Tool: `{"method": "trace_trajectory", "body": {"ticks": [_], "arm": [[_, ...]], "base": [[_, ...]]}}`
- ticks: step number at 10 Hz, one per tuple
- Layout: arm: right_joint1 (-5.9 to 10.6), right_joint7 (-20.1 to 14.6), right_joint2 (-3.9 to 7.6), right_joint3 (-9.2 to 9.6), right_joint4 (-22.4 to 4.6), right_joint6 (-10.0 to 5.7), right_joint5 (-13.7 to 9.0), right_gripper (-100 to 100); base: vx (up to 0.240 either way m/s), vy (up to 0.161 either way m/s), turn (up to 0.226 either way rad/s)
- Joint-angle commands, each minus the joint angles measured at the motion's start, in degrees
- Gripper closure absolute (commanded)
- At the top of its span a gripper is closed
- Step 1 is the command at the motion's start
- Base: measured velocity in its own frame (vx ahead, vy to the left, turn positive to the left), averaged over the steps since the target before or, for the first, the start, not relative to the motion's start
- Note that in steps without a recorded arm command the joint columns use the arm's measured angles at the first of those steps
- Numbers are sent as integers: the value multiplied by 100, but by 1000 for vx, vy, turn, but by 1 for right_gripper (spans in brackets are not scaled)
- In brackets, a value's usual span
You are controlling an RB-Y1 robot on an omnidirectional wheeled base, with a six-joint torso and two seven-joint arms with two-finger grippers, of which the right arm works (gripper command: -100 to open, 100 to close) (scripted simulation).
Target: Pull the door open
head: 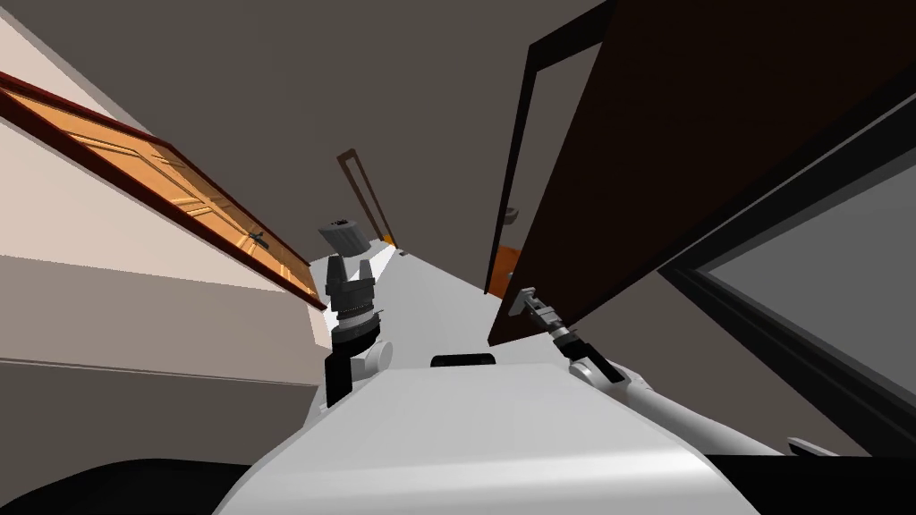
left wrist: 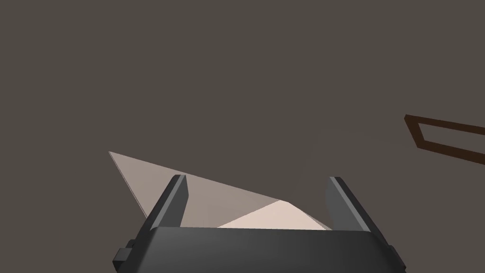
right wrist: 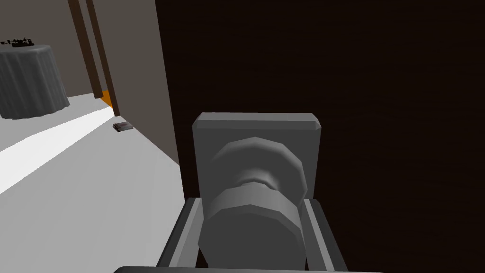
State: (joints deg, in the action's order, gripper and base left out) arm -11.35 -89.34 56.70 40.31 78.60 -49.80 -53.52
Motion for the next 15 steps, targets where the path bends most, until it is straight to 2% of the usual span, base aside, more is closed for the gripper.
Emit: {"method": "trace_trajectory", "body": {"ticks": [1,2,4,8,9,10,11,12,13,14,15], "arm": [[6,-62,42,37,-16,-71,30,100],[4,-34,20,28,-9,-33,21,100],[-117,-155,109,203,-122,-318,150,100],[-373,-406,331,541,-384,-1015,419,100],[-373,-406,331,541,-384,-1110,419,100],[-450,-479,397,640,-463,-1371,496,100],[-529,-552,466,742,-543,-1520,576,100],[-529,-552,466,742,-543,-1668,576,100],[-609,-626,535,844,-624,-1850,654,100],[-609,-626,535,844,-624,-1958,654,100],[-688,-698,604,943,-704,-2133,731,100]], "base": [[-166,-89,90],[-30,-30,-25],[13,4,-11],[22,-2,-16],[1,-8,-18],[3,-15,-22],[8,-25,-23],[3,-16,-11],[6,-20,-24],[4,-16,-13],[6,-17,-7]]}}
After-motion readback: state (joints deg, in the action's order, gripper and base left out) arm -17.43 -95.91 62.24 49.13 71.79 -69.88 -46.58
